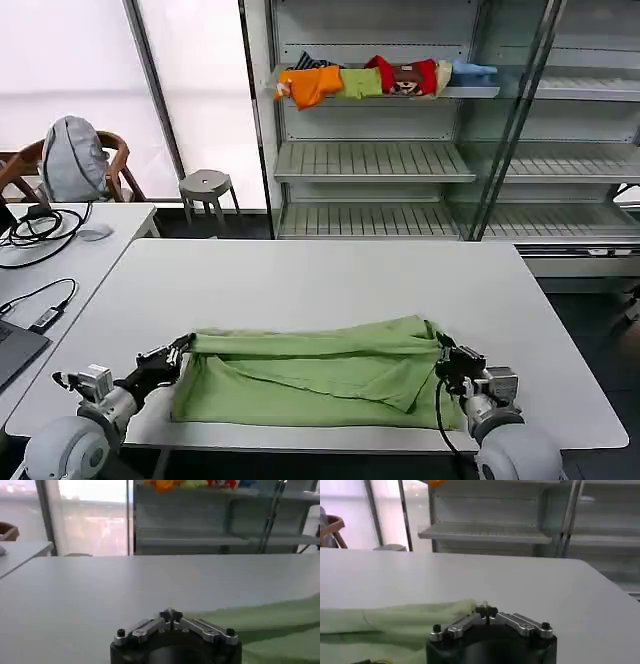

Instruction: Fold and organize the clothes.

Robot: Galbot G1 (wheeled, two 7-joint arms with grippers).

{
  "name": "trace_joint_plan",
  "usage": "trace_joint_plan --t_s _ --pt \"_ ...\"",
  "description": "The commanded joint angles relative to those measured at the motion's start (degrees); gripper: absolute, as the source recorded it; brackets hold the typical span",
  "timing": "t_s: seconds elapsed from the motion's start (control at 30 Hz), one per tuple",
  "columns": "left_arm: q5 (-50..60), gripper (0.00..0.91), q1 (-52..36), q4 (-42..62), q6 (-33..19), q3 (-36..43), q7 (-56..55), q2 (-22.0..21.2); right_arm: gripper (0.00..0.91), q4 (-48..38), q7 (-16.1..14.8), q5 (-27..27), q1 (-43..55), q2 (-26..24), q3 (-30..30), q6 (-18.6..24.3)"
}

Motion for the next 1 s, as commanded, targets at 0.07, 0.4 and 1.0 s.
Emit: trace_joint_plan --t_s 0.07,0.4,1.0 --pt "0.0 0.020 1.2 -0.9 0.1 -0.5 0.0 0.2 0.000 0.0 -0.1 -0.7 -0.8 0.1 0.6 0.1" --pt "0.5 0.020 2.6 -1.9 0.9 -0.7 0.0 0.2 0.000 -0.6 0.1 -0.9 -0.3 0.1 1.1 0.1" --pt "8.4 0.907 6.8 -8.4 10.0 -5.0 2.0 -0.1 0.907 -0.9 0.1 -0.1 -1.2 0.0 0.9 0.0"
